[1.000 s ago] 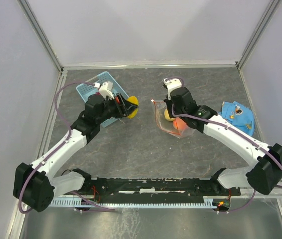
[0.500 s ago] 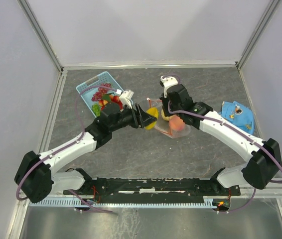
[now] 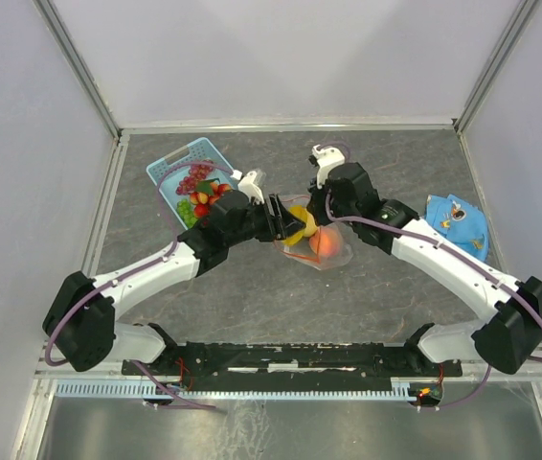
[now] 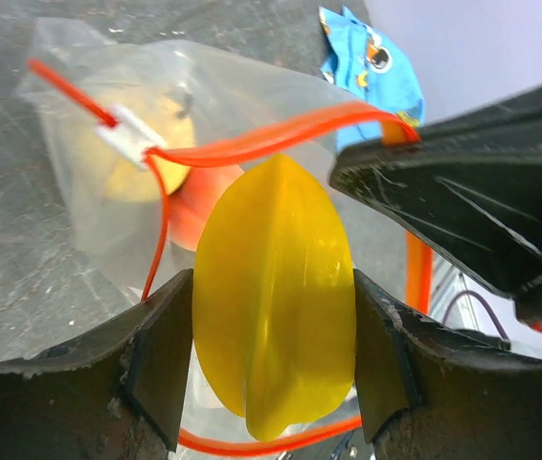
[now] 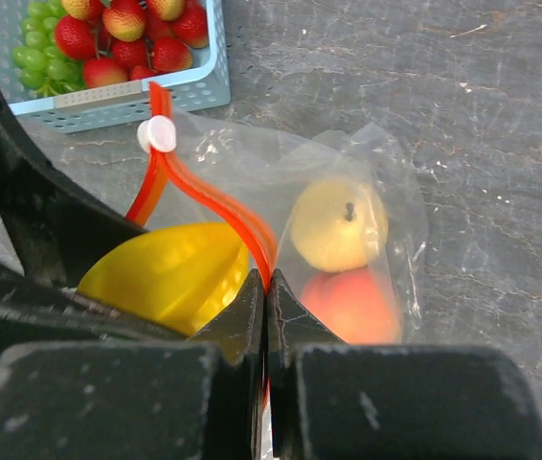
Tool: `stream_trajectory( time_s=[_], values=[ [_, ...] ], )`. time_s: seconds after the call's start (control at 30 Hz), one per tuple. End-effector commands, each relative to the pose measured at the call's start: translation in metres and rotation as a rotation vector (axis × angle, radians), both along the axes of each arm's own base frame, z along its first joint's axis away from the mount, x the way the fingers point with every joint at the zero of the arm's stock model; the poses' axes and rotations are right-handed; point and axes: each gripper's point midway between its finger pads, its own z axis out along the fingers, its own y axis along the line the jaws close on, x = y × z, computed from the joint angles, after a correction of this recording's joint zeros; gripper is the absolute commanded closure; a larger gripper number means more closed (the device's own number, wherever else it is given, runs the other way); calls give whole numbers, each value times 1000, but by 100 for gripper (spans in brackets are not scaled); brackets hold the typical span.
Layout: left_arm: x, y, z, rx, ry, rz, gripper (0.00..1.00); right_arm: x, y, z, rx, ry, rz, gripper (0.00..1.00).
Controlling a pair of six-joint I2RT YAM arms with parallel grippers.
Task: Place the food in the zip-top bag and seal the zipper
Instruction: Place the fake fruit in the zipper food storage bag.
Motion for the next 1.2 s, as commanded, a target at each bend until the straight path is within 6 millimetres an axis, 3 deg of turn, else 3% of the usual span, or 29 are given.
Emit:
stream_trajectory(
  time_s=[0.0, 0.27, 0.43, 0.57, 0.7, 0.8, 0.9, 1.03, 1.17],
  values=[
    [19, 11, 10, 16, 5, 140, 75, -3, 10, 22, 107, -54, 33, 98],
    [31, 15, 5, 64, 4, 209, 66, -12, 23, 15, 177, -21, 82, 98],
    [26, -2, 7, 110, -26, 198, 49, -11, 22, 17, 185, -36, 72, 98],
    [27, 2, 6, 141, -41, 242, 36, -11, 17, 20, 189, -56, 49, 98],
    [26, 6, 9, 170, -54, 248, 30, -10, 9, 24, 175, -72, 21, 98],
    [24, 9, 15, 178, -66, 239, 28, -9, 2, 22, 162, -80, -6, 98],
    [20, 13, 20, 222, -70, 219, 16, -9, -2, 18, 146, -80, -24, 98],
    [14, 20, 30, 242, -77, 210, 15, -5, -7, 18, 122, -92, -45, 98],
    [10, 39, 54, 253, -128, 241, 14, -3, -13, 20, 101, -111, -65, 98]
  ],
)
